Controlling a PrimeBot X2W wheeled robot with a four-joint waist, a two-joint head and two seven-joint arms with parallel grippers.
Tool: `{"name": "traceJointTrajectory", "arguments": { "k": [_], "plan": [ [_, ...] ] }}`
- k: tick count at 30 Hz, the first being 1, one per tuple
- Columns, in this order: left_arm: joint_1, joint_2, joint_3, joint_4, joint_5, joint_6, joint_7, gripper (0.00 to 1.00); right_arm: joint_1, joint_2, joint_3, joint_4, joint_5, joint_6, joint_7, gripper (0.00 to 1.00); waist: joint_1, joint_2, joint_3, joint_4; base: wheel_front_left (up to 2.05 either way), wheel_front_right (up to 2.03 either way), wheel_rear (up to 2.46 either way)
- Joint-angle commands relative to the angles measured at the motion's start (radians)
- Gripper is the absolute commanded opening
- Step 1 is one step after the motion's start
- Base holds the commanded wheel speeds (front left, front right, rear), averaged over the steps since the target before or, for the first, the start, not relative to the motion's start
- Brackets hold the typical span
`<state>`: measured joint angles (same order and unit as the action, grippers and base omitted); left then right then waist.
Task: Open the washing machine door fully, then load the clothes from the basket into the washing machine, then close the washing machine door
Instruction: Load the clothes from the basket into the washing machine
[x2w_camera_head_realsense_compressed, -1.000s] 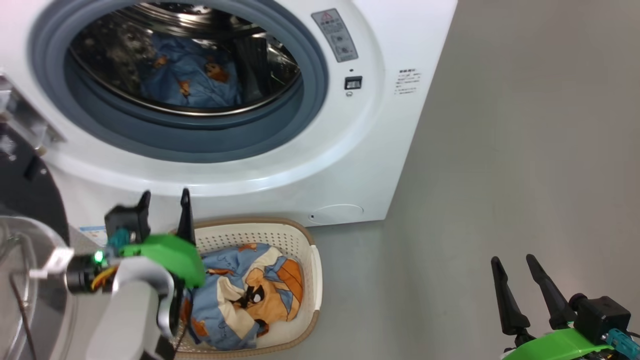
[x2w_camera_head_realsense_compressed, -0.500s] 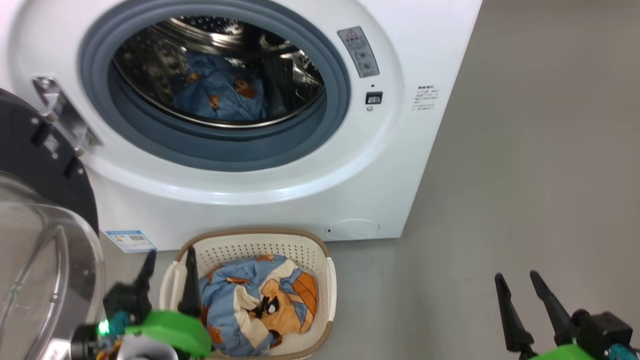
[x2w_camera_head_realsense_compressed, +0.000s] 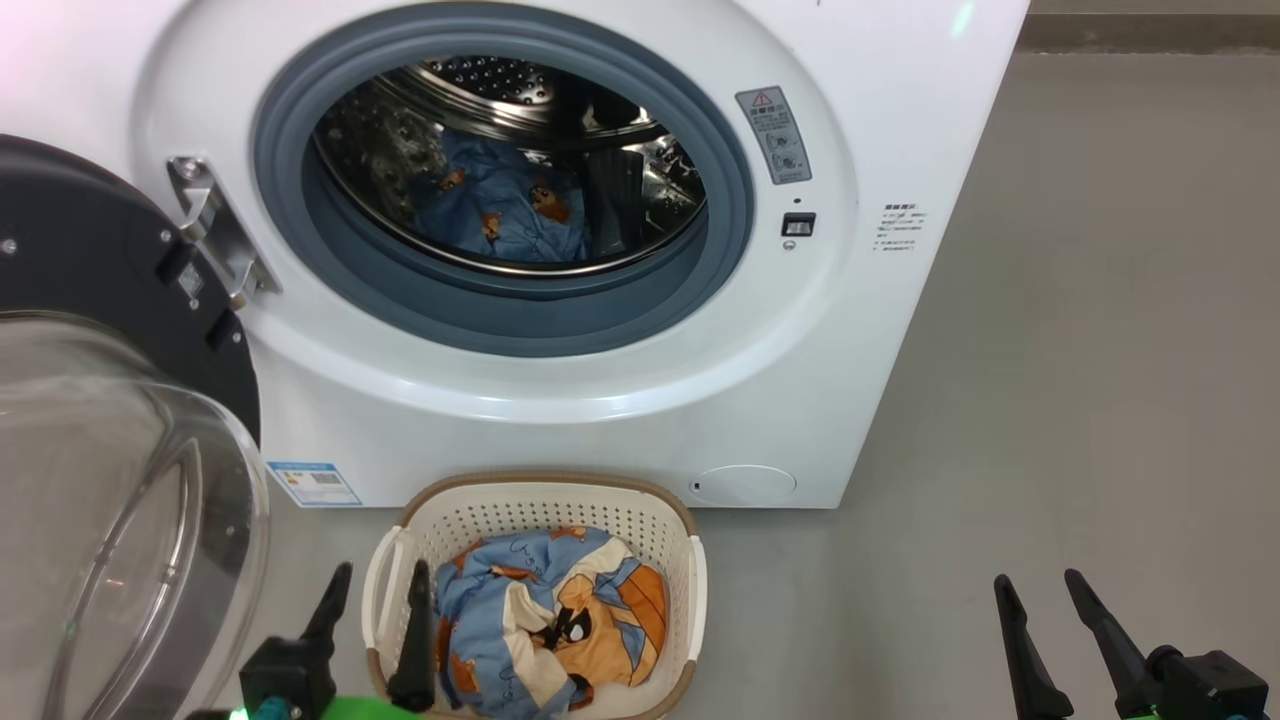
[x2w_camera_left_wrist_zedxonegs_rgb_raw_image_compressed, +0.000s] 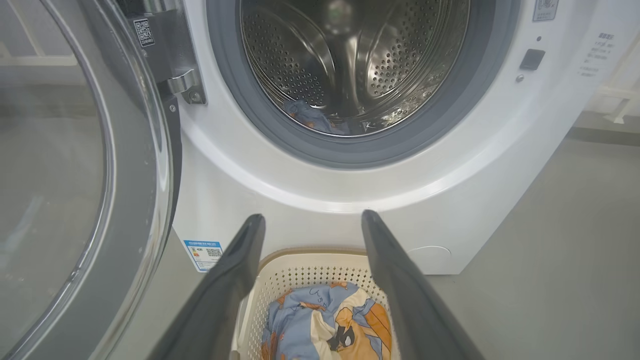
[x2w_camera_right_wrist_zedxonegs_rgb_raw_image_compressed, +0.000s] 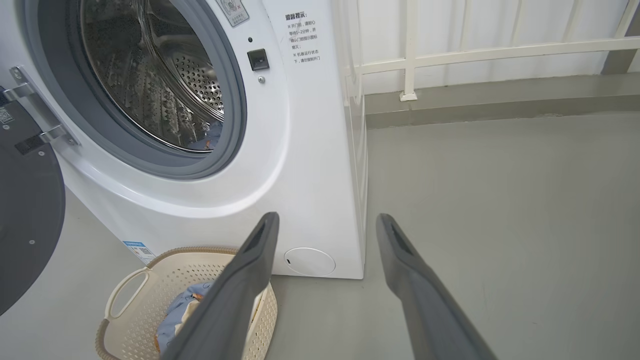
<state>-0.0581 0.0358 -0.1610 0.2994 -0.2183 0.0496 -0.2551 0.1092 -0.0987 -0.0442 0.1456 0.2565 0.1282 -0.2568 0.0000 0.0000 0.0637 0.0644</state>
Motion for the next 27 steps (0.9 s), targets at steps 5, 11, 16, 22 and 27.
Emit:
{"name": "traceJointTrajectory", "arguments": {
  "k": [5, 11, 16, 22, 27],
  "plan": [
    [0.030, 0.015, 0.041, -0.048, 0.012, 0.000, -0.007, 1.00, -0.009, -0.020, 0.016, -0.030, -0.009, 0.003, -0.005, 1.00, 0.0000, 0.0000, -0.003, 0.007, 0.00, 0.00, 0.00],
    [0.057, 0.015, 0.050, -0.057, 0.007, 0.001, -0.007, 1.00, 0.001, -0.023, 0.011, -0.032, -0.019, 0.003, -0.005, 1.00, 0.0000, 0.0000, -0.031, 0.007, 0.00, 0.00, 0.00],
    [0.077, 0.015, 0.053, -0.063, 0.002, 0.003, -0.007, 1.00, 0.010, -0.023, 0.007, -0.035, -0.026, 0.003, -0.005, 1.00, 0.0000, 0.0000, -0.051, 0.001, 0.00, 0.00, 0.00],
    [0.087, 0.015, 0.057, -0.071, -0.003, 0.005, -0.007, 1.00, 0.016, -0.022, 0.001, -0.037, -0.030, 0.003, -0.005, 1.00, 0.0000, 0.0000, -0.068, -0.004, 0.00, 0.00, 0.00],
    [0.093, 0.015, 0.055, -0.081, -0.006, 0.008, -0.007, 1.00, 0.015, -0.019, -0.002, -0.040, -0.032, 0.003, -0.005, 1.00, 0.0000, 0.0000, -0.070, -0.011, 0.00, 0.00, 0.00]
  ]
}}
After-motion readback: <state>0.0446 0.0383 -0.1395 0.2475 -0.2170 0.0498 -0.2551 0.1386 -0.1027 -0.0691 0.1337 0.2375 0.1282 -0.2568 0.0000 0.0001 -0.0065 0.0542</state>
